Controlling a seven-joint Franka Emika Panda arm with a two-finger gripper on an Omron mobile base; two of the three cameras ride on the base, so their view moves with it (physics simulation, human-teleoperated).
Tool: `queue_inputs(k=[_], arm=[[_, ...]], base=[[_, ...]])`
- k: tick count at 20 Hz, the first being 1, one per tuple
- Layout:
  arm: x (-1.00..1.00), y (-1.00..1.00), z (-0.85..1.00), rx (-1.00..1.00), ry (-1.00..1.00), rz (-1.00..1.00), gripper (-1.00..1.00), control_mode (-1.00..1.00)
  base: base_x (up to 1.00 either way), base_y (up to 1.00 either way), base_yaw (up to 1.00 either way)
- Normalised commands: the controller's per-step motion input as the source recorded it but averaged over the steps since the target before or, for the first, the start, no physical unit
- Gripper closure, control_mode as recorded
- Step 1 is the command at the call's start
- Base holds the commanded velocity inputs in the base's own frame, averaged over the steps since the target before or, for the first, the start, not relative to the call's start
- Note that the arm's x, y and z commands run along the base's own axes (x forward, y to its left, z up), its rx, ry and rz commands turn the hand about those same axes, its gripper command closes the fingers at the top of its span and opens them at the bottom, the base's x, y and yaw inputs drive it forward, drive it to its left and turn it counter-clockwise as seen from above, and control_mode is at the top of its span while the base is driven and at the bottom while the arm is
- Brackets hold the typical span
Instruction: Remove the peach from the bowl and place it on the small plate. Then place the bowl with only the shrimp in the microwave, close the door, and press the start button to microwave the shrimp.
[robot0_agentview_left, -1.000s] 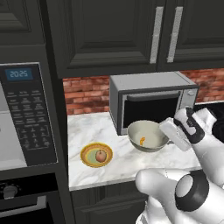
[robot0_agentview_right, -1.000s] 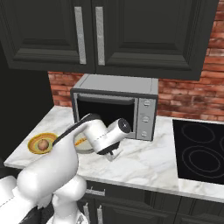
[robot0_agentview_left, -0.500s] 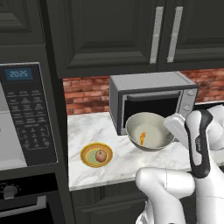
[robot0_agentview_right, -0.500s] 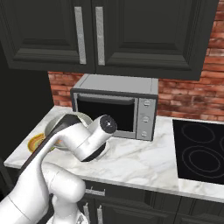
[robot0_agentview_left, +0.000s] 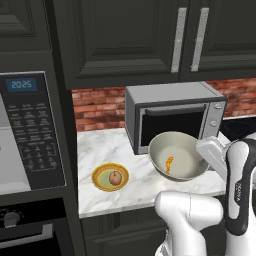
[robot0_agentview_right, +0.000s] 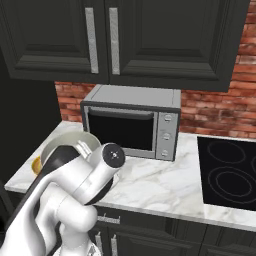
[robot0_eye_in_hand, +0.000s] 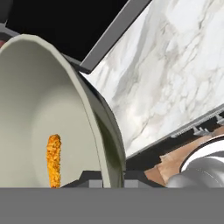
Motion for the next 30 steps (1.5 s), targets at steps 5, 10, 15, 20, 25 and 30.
queue_inputs(k=[5, 10, 15, 20, 25, 30], arm=[[-0.19, 0.00, -0.07, 0.00, -0.03, 0.00, 1.00, 1.00], [0.00, 0.00, 0.00, 0.00, 0.00, 0.00, 1.00, 1.00], [0.00, 0.00, 0.00, 0.00, 0.00, 0.00, 1.00, 1.00], [0.00, 0.00, 0.00, 0.00, 0.00, 0.00, 1.00, 1.00], [0.00, 0.00, 0.00, 0.00, 0.00, 0.00, 1.00, 1.00], [0.00, 0.00, 0.00, 0.00, 0.00, 0.00, 1.00, 1.00]], base=[[-0.59, 0.01, 0.00], [-1.00, 0.51, 0.00], [-0.76, 0.99, -0.01], [-0.18, 1.00, 0.00], [0.11, 0.96, 0.00], [0.07, 0.69, 0.09]])
